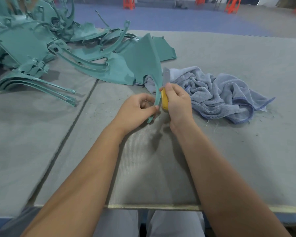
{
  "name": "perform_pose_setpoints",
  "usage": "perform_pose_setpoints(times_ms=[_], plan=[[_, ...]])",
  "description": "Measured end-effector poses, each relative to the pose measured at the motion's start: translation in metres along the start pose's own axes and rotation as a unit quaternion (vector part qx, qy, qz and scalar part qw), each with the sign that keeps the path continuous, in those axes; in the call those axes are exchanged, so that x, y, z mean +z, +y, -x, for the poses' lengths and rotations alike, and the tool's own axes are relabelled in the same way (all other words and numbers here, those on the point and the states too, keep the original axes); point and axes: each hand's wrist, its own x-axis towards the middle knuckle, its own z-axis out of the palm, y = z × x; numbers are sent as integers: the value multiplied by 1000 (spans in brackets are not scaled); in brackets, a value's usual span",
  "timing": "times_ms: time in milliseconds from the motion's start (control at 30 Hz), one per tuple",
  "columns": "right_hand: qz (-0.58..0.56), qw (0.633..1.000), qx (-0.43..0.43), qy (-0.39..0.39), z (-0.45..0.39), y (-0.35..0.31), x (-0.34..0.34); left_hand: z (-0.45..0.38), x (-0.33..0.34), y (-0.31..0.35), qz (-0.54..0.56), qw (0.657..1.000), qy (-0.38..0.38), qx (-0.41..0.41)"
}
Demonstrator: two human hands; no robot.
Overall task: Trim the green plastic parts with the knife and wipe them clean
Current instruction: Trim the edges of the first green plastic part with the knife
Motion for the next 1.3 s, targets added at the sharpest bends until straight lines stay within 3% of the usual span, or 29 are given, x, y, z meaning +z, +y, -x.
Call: perform_pose_setpoints(times_ms=[167,300,400,500,700,800,1000,1300], plan=[[-28,998,-25,53,-6,0,-10,-3,-5,-3,50,998,5,-27],[-30,1000,-2,-6,-6,1,-7,-4,-5,-3,70,997,17,-7],[54,996,64,-42,-6,-3,-3,-3,-3,-1,83,996,21,13],[88,992,38,-82,-4,-2,-3,-4,-4,1,111,993,26,28],[74,987,25,-141,3,0,0,-10,-3,-2,113,991,60,-28],[97,983,18,-156,4,1,-1,-14,-7,-4,175,980,80,-55],[130,967,-6,-218,3,3,1,-17,-10,-8,243,967,19,-72],[152,964,-26,-216,3,4,0,-8,-12,-7,162,987,-14,5]])
